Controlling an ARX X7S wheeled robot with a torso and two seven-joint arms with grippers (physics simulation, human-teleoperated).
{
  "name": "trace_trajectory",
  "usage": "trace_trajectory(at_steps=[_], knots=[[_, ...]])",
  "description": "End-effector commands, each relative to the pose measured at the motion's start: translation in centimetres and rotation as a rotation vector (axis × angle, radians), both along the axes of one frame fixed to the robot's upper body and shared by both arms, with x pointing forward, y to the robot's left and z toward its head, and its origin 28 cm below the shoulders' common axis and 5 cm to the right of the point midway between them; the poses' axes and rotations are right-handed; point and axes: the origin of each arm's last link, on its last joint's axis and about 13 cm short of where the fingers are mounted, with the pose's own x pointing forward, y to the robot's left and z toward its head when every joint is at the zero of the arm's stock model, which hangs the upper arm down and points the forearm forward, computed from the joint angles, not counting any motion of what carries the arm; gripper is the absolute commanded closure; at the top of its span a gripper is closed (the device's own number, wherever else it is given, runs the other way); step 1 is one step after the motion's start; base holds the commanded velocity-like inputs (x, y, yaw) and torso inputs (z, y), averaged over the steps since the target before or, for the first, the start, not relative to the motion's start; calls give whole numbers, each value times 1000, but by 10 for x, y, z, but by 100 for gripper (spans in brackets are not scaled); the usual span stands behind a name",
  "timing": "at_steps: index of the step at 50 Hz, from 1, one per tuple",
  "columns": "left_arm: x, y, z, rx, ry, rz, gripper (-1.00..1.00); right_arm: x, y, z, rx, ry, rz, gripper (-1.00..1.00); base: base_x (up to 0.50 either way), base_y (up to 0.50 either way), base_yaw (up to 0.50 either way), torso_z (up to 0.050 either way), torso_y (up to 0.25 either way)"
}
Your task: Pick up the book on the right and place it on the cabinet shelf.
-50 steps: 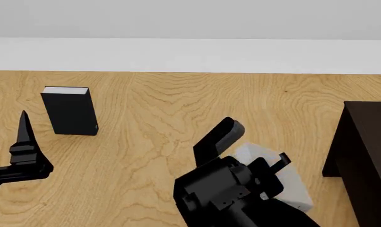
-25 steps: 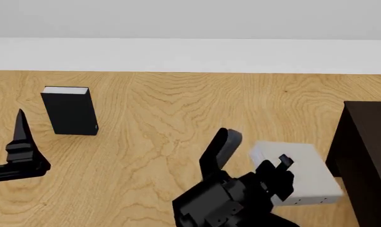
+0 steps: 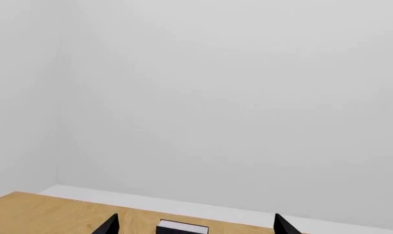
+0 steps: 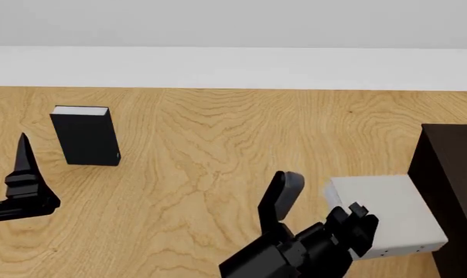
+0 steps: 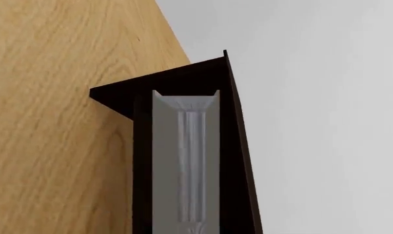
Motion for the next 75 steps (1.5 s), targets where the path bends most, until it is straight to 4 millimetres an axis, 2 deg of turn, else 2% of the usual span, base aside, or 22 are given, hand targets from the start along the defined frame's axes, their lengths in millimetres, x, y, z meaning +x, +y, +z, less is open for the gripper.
trace_trajectory(at_steps=[1, 18, 31, 75], knots=[[1, 0, -1, 0, 2, -1, -100, 0, -12, -5, -161, -48, 18, 100, 0, 0, 0, 0, 0], [1, 0, -1, 1, 4, 0, -100, -6, -21, -16, -190, 6, -7, 100, 0, 0, 0, 0, 1], [1, 0, -1, 2, 5, 2, -100, -3, -29, -12, -225, 10, -33, 100, 0, 0, 0, 0, 2], [4, -2, -4, 14, 17, -1, -100, -5, -56, -23, -250, 43, -122, 100, 0, 0, 0, 0, 1]])
